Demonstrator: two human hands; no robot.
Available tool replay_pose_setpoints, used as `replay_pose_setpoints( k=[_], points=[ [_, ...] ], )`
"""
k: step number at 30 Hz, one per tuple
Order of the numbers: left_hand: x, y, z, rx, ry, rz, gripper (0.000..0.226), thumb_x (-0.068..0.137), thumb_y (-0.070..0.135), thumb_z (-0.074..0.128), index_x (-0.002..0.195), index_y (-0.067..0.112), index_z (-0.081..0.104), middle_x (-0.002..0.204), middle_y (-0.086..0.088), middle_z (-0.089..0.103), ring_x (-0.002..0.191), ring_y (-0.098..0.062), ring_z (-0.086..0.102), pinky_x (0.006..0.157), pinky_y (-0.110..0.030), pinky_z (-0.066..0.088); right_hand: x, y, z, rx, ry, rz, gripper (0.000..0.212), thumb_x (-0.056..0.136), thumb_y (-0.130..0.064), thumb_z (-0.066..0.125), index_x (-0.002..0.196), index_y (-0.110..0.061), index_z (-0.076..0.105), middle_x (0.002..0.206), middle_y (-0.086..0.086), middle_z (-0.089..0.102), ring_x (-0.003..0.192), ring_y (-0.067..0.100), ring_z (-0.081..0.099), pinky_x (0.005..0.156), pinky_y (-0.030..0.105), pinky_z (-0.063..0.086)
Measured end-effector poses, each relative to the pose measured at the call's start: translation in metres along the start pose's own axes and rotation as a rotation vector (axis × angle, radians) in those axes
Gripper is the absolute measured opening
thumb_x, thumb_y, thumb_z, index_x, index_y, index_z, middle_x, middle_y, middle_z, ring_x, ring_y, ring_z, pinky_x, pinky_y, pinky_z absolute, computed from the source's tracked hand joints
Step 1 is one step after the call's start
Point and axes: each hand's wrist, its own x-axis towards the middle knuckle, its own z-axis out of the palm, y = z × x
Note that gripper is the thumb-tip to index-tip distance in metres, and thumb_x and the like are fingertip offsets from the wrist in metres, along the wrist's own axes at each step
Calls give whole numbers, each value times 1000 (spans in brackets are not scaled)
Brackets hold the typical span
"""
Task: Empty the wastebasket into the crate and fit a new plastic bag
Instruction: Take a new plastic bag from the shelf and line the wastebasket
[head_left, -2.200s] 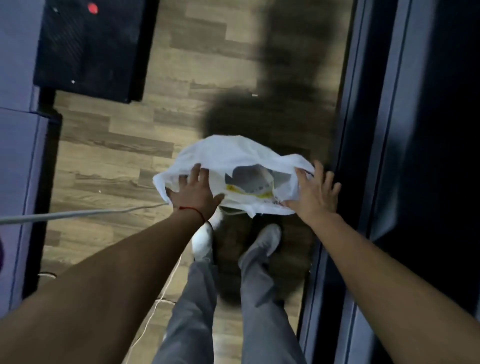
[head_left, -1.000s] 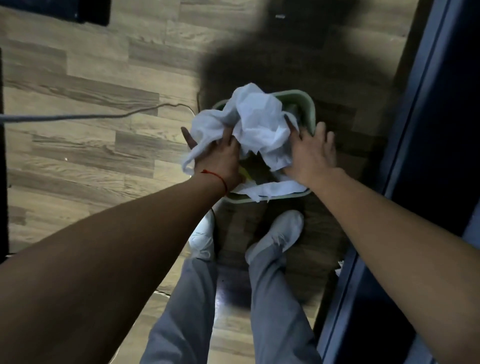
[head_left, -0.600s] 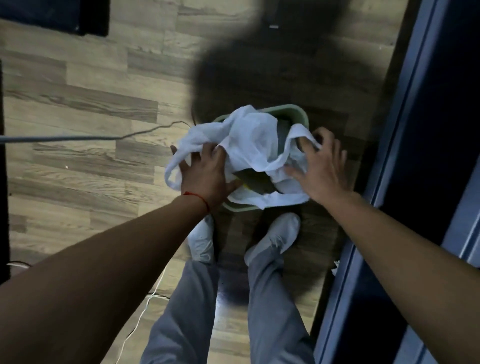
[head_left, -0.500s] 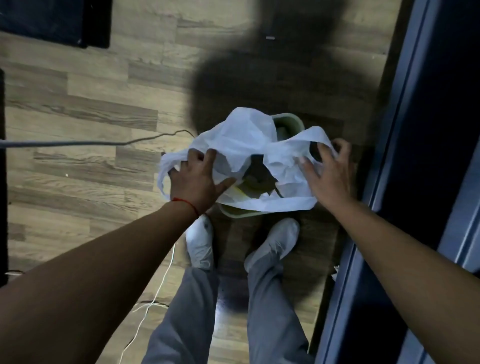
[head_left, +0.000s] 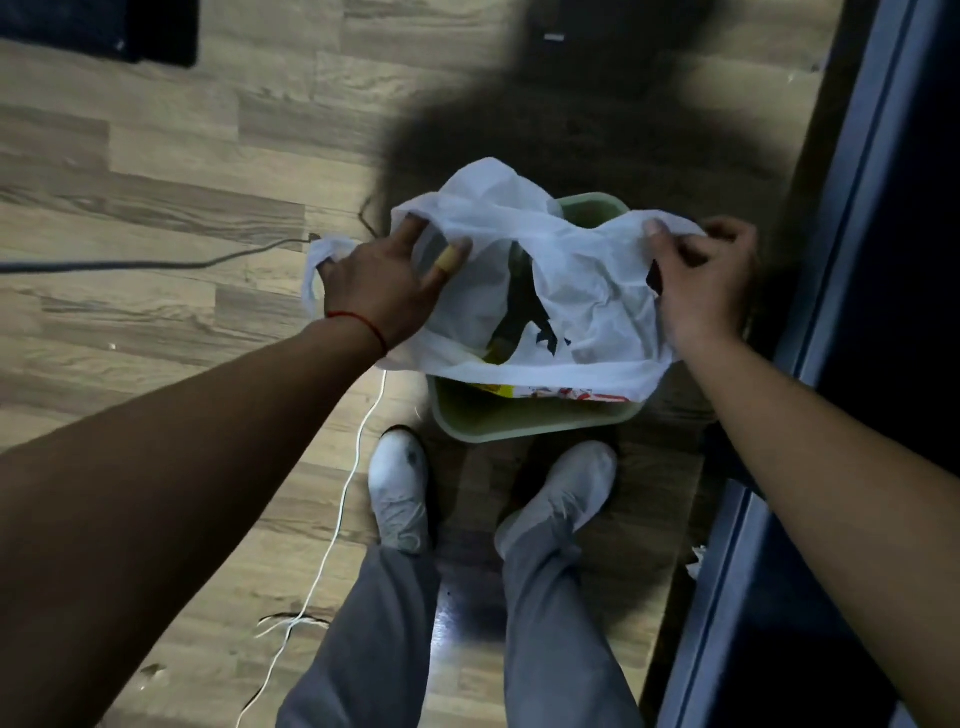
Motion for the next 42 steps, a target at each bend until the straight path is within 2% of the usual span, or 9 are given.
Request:
replay_pose_setpoints(
  k=[3, 7, 17, 23, 29, 32, 34, 38, 42],
  points=[
    [-5, 2, -5, 8, -2, 31, 64, 91, 69, 35, 143, 33, 31, 139, -13, 45, 118, -38, 52, 87, -46, 45, -12, -2, -7, -35, 7, -159, 19, 81, -40, 70, 75, -21, 67, 135, 3, 44, 123, 16, 42, 100, 14, 34],
    [-36, 4, -14, 63, 64, 78, 66, 92, 61, 43, 148, 32, 25, 152, -7, 26, 116, -37, 53, 71, -40, 51, -40, -13, -24, -319, 103, -369, 14, 79, -35, 67, 89, -26, 66, 144, 5, 39, 128, 27, 37, 103, 36, 27],
    [-107, 9, -32, 103, 205, 218, 61, 90, 37, 62, 146, 29, 40, 164, -1, 9, 118, -32, 56, 66, -37, 56, -87, -18, -38, -347, 161, -439, 16, 83, -29, 66, 99, -23, 69, 141, 10, 43, 128, 26, 34, 104, 41, 27],
    [-138, 6, -22, 33, 290, 274, 49, 87, 25, 65, 135, 20, 56, 156, -11, 30, 132, -33, 45, 95, -44, 49, -93, -9, -27, -290, -98, -721, 19, 88, -18, 61, 104, -15, 71, 114, 9, 58, 109, 27, 46, 89, 40, 43],
    [-129, -1, -18, 141, 306, 244, 39, 90, 31, 56, 126, 21, 63, 109, -7, 61, 103, -29, 55, 78, -45, 48, -71, -14, -22, -358, -385, -1003, 21, 91, -18, 57, 104, -10, 72, 98, 8, 69, 91, 26, 63, 74, 38, 52],
    [-114, 5, -10, 7, 267, 379, 43, 91, 23, 57, 132, 11, 57, 120, -14, 59, 111, -29, 54, 85, -44, 52, -76, -13, -18, -380, -484, -1101, 22, 90, -18, 58, 105, -12, 72, 89, 7, 72, 77, 22, 68, 62, 34, 55],
    [-98, 6, -3, 3, 260, 414, 50, 92, 24, 57, 140, 12, 49, 138, -15, 51, 129, -32, 47, 101, -48, 45, -77, -10, -14, -427, -468, -1161, 27, 85, -13, 64, 112, -10, 70, 102, 10, 72, 89, 25, 69, 74, 38, 58],
    [-58, 11, -1, 117, 214, 399, 71, 91, 47, 51, 152, 23, 23, 159, -14, 22, 148, -34, 17, 119, -58, 16, -59, -7, -11, -637, -394, -976, 65, 83, -16, 69, 143, -12, 43, 153, 16, 34, 141, 31, 31, 115, 45, 27],
    [-26, 23, 4, 163, 64, 322, 87, 86, 62, 50, 152, 38, 0, 163, -5, -11, 150, -34, -8, 115, -67, 2, -42, -9, -10, -810, -459, -803, 91, 86, -41, 63, 154, -20, 7, 161, 12, -6, 149, 30, -4, 120, 48, 5]
  ],
)
